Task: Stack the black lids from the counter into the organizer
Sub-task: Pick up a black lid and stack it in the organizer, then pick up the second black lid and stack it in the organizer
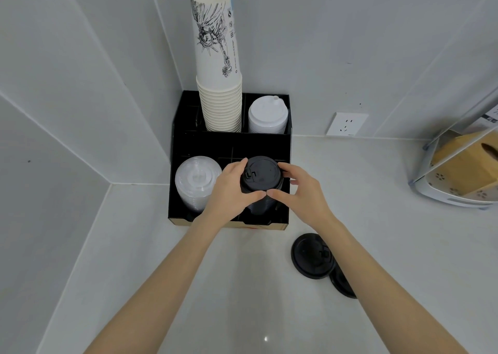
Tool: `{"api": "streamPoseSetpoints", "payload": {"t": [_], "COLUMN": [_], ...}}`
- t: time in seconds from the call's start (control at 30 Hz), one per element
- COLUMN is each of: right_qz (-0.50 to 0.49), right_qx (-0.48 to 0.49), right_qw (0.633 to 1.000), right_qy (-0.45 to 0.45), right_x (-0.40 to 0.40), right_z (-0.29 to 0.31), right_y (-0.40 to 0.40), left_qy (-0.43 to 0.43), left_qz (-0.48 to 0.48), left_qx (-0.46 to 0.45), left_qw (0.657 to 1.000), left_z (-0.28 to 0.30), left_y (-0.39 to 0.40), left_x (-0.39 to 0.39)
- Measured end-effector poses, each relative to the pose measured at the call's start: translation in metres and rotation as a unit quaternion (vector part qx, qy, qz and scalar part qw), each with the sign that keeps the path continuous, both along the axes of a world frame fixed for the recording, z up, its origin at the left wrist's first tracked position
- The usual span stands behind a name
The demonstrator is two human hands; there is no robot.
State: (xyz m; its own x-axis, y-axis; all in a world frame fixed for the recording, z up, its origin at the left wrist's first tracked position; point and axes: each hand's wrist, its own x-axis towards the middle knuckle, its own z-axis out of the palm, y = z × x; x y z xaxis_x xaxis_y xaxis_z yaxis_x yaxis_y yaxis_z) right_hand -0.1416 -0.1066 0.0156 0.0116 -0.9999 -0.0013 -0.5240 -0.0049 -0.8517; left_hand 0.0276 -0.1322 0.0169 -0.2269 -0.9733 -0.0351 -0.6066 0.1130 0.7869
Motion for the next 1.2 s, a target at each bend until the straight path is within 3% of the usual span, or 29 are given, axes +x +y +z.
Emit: {"api": "streamPoseSetpoints", "payload": {"t": [0.8,1.03,1.2], "right_qz": [-0.011,-0.059,-0.067], "right_qx": [-0.017,0.016,0.066], "right_qw": [1.000,0.998,0.995], "right_qy": [0.006,0.000,0.024], "right_x": [-0.014,-0.049,-0.074], "right_z": [0.015,0.008,-0.016], "right_y": [0.021,0.061,0.094], "left_qy": [-0.023,-0.001,0.045], "left_qz": [-0.012,-0.009,-0.053], "left_qx": [-0.009,-0.122,-0.049], "left_qw": [1.000,0.992,0.996], "left_z": [0.009,0.015,-0.007], "left_y": [0.018,0.062,0.095], "left_x": [0.004,-0.017,-0.043]}}
